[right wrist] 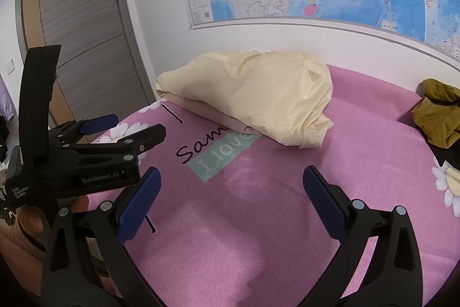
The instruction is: Fold large clothes
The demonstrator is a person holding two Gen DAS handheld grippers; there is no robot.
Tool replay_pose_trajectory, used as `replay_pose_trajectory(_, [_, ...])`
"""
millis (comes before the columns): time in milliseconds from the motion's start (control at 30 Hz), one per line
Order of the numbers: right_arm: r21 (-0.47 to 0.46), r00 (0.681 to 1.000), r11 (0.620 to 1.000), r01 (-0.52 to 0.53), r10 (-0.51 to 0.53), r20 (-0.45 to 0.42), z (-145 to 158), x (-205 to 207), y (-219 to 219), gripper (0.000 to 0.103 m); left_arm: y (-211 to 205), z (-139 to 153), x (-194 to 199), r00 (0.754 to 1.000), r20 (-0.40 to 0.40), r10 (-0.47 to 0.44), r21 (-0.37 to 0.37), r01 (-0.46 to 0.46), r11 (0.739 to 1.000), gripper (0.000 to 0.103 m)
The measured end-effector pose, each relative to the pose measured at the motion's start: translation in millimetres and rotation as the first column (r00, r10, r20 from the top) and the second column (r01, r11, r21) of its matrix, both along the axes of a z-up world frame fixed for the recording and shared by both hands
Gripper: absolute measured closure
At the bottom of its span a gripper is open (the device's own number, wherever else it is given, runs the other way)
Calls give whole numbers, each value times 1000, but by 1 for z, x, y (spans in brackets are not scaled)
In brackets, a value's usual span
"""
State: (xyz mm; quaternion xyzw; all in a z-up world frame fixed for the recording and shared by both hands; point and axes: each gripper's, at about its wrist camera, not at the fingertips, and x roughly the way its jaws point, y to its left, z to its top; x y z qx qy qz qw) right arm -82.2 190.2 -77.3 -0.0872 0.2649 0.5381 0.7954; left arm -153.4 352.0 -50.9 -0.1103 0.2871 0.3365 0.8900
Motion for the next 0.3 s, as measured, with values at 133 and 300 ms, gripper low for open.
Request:
replay_pose_trajectory(133, [7,999,999,43,-43,-3,0,7,-14,6,-6,0,10,1000,-7,-23,-12,23,1000,7])
replay_pose_trajectory(300, [34,982,981,189,-190,5,1,20,-55,6,-23,-7,38,988,5,-155,-88,155,984,7])
